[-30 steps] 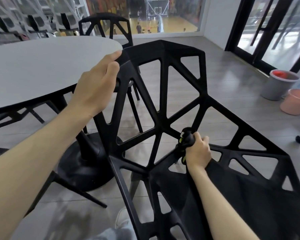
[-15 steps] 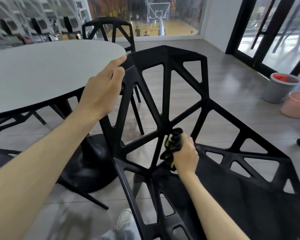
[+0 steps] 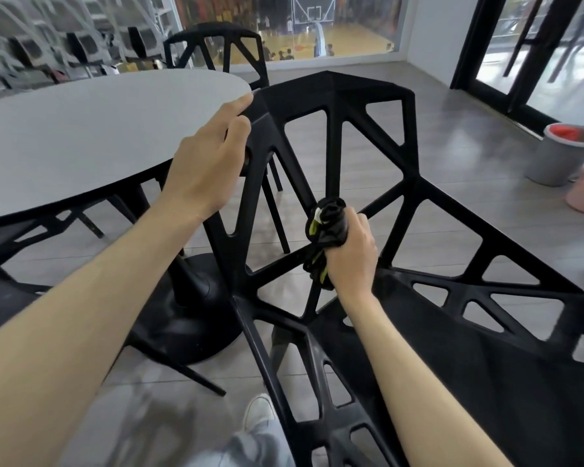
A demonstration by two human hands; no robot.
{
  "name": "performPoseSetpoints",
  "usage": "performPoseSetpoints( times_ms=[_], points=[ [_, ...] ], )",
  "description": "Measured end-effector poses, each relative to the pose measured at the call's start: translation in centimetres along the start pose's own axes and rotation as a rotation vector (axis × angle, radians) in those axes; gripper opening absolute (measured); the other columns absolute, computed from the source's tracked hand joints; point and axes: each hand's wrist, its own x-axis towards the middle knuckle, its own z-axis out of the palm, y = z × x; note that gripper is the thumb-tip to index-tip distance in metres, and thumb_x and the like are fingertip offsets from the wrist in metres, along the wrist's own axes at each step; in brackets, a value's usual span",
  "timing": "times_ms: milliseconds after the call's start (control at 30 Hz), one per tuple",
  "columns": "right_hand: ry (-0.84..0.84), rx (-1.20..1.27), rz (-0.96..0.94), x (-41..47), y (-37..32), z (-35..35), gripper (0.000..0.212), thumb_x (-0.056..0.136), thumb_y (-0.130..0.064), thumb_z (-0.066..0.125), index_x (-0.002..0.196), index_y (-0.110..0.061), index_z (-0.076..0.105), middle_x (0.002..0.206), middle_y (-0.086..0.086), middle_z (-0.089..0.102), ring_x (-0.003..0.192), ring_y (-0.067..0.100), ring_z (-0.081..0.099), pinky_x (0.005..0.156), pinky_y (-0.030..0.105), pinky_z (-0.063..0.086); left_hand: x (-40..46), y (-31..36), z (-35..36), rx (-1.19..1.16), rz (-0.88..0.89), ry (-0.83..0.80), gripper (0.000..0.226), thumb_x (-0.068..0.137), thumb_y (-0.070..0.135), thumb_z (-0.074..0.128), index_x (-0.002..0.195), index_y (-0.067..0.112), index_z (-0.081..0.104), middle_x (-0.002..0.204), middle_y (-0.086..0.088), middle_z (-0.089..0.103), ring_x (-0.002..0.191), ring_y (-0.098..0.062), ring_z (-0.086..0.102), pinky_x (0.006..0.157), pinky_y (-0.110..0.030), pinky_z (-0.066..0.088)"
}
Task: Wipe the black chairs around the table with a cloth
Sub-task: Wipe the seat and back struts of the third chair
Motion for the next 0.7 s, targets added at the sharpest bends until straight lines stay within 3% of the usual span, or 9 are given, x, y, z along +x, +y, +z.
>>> performPoseSetpoints(
  times_ms=[167, 233, 333, 400, 500, 600, 700],
  points=[
    [-0.111, -0.003, 0.104, -3.8, 3.0, 0.2, 0.015, 0.095, -0.009, 0.056, 0.097, -0.024, 0.053, 0.096, -0.006, 0.054, 0.079, 0.012, 0.057, 0.068, 0.029, 0.045, 0.1, -0.1, 0.1, -0.006, -0.009, 0.019, 0.049, 0.109, 0.039, 0.025, 0.156, 0.045, 0.039, 0.155, 0.023, 0.046, 0.137, -0.002, 0.041, 0.103, -0.018, 0.026],
    [-0.251, -0.004, 0.125, -7.2, 4.4, -0.4, 0.022, 0.093, -0.006, 0.057, 0.105, -0.025, 0.058, 0.097, -0.008, 0.057, 0.086, 0.014, 0.059, 0.074, 0.031, 0.046, 0.0, 0.0, 0.1, -0.005, -0.013, 0.019, 0.049, 0.109, 0.039, 0.025, 0.156, 0.045, 0.039, 0.147, 0.024, 0.051, 0.125, 0.003, 0.041, 0.101, -0.018, 0.027],
    [-0.444, -0.036, 0.086, -9.5, 5.0, -1.4, 0.027, 0.090, -0.011, 0.055, 0.103, -0.034, 0.058, 0.095, -0.010, 0.058, 0.086, 0.015, 0.061, 0.077, 0.039, 0.052, -0.1, 0.0, 0.1, -0.001, -0.012, 0.023, 0.050, 0.109, 0.039, 0.024, 0.156, 0.044, 0.039, 0.145, 0.024, 0.052, 0.124, 0.003, 0.041, 0.103, -0.021, 0.028],
    [-0.404, -0.058, 0.050, -7.7, 5.0, -1.2, 0.025, 0.090, -0.012, 0.056, 0.101, -0.035, 0.057, 0.093, -0.011, 0.058, 0.088, 0.013, 0.059, 0.080, 0.040, 0.052, 0.0, 0.1, 0.1, 0.006, -0.016, 0.022, 0.050, 0.109, 0.039, 0.024, 0.156, 0.044, 0.040, 0.151, 0.021, 0.050, 0.126, 0.000, 0.043, 0.106, -0.025, 0.030],
    [-0.212, 0.030, 0.128, -4.3, 3.9, -0.6, 0.013, 0.095, -0.013, 0.055, 0.097, -0.026, 0.055, 0.094, -0.009, 0.057, 0.086, 0.011, 0.058, 0.075, 0.034, 0.050, -0.2, 0.2, 0.1, 0.010, -0.015, 0.021, 0.050, 0.109, 0.039, 0.024, 0.156, 0.043, 0.040, 0.154, 0.020, 0.048, 0.126, -0.001, 0.045, 0.113, -0.029, 0.032],
    [-0.086, 0.089, 0.163, -4.2, 3.3, 0.5, 0.016, 0.094, -0.009, 0.055, 0.088, -0.022, 0.050, 0.093, -0.006, 0.054, 0.081, 0.007, 0.057, 0.070, 0.029, 0.048, -0.2, 0.4, 0.1, 0.015, -0.017, 0.020, 0.050, 0.109, 0.039, 0.024, 0.156, 0.042, 0.040, 0.146, 0.021, 0.053, 0.119, -0.003, 0.050, 0.113, -0.033, 0.038],
    [-0.208, 0.064, 0.134, -7.3, 4.1, -0.1, 0.021, 0.093, -0.006, 0.056, 0.088, -0.026, 0.052, 0.088, -0.008, 0.055, 0.082, 0.005, 0.056, 0.072, 0.026, 0.048, -0.1, 0.3, 0.2, 0.026, -0.014, 0.028, 0.050, 0.108, 0.042, 0.025, 0.155, 0.045, 0.040, 0.125, 0.022, 0.060, 0.108, -0.005, 0.058, 0.106, -0.034, 0.042]
  ],
)
